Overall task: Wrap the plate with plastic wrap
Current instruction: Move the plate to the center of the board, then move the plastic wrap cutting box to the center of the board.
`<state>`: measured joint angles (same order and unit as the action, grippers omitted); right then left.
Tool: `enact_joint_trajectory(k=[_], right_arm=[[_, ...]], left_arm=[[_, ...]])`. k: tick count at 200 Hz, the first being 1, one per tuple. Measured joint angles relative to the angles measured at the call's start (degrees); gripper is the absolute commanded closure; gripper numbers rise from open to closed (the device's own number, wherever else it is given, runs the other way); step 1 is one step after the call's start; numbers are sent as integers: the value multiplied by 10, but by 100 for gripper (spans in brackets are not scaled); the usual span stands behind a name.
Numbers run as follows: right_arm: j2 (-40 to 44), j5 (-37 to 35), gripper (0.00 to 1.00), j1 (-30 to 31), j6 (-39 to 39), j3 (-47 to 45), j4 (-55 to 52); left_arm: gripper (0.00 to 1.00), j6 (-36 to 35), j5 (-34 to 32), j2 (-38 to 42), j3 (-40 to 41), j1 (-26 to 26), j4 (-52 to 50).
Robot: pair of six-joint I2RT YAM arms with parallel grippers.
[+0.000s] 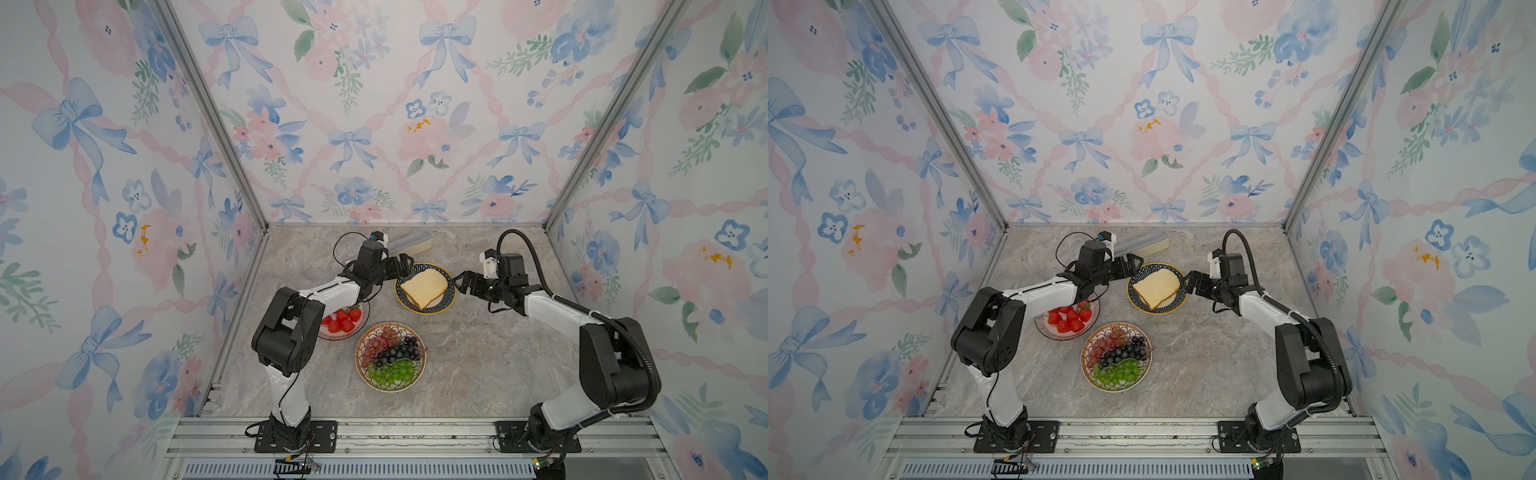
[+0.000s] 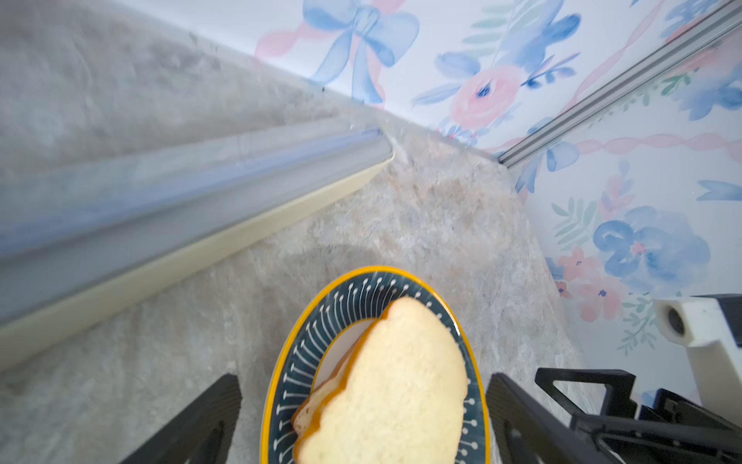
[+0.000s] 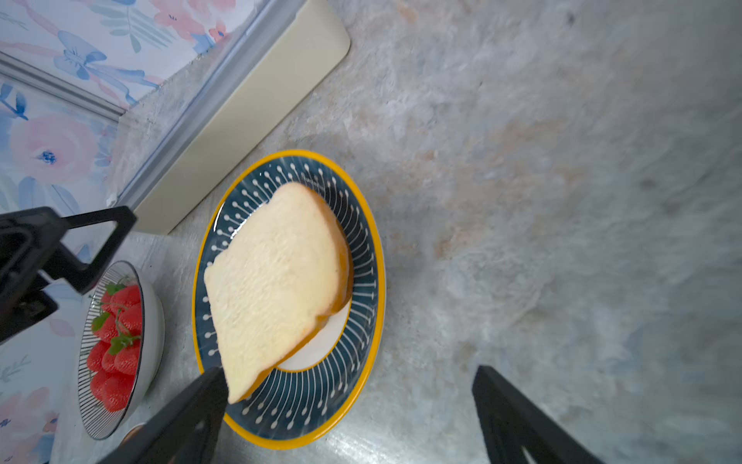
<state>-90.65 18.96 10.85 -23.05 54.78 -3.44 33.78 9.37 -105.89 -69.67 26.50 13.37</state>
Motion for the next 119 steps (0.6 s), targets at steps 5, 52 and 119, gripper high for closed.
enact_joint_trajectory(k=[5, 52, 119], right_arm=[[-1, -2, 3, -2, 10, 15, -12], [-81, 10, 3, -11, 59, 167, -54], [-288, 71, 3, -18, 25, 347, -17]], left_arm=[[2, -14, -5, 2, -15, -1, -9], [2, -96, -52, 21, -84, -45, -78], [2, -24, -74, 71, 12, -208, -111]])
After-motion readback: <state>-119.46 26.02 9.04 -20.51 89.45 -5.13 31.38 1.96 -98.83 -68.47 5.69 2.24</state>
